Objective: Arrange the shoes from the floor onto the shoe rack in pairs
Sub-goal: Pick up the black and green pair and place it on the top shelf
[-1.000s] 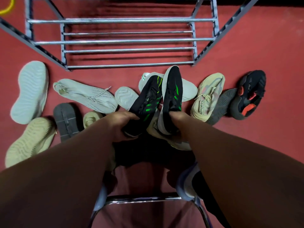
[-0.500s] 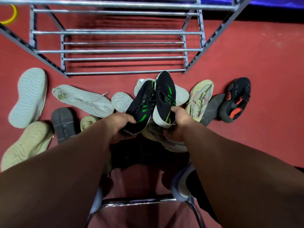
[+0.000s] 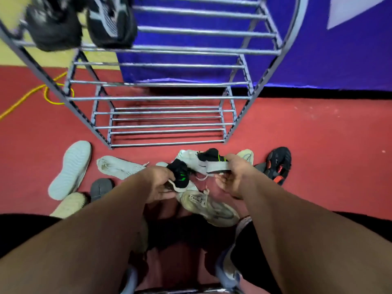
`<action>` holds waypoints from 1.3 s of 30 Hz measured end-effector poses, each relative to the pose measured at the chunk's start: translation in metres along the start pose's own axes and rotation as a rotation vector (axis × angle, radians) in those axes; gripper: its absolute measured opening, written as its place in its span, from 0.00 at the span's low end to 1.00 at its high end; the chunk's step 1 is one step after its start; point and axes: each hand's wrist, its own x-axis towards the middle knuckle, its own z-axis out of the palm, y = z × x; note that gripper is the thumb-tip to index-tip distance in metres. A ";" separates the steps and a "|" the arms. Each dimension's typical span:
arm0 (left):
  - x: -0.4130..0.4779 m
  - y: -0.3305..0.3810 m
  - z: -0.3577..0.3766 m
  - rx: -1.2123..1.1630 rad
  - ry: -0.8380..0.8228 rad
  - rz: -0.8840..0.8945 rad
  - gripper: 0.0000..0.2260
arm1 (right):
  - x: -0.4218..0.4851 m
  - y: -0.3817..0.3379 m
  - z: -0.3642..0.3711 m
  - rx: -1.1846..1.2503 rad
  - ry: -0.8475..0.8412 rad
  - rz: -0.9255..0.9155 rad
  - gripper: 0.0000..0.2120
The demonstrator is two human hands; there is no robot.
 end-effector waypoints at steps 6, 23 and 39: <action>-0.098 0.024 -0.021 0.183 -0.019 -0.008 0.07 | -0.093 -0.018 -0.019 0.013 -0.043 -0.144 0.07; -0.358 0.105 -0.047 0.183 0.058 0.368 0.12 | -0.308 -0.067 -0.064 -0.045 -0.172 -0.524 0.14; -0.326 0.165 -0.034 -0.268 -0.027 0.656 0.13 | -0.315 -0.134 -0.054 0.115 -0.228 -0.773 0.15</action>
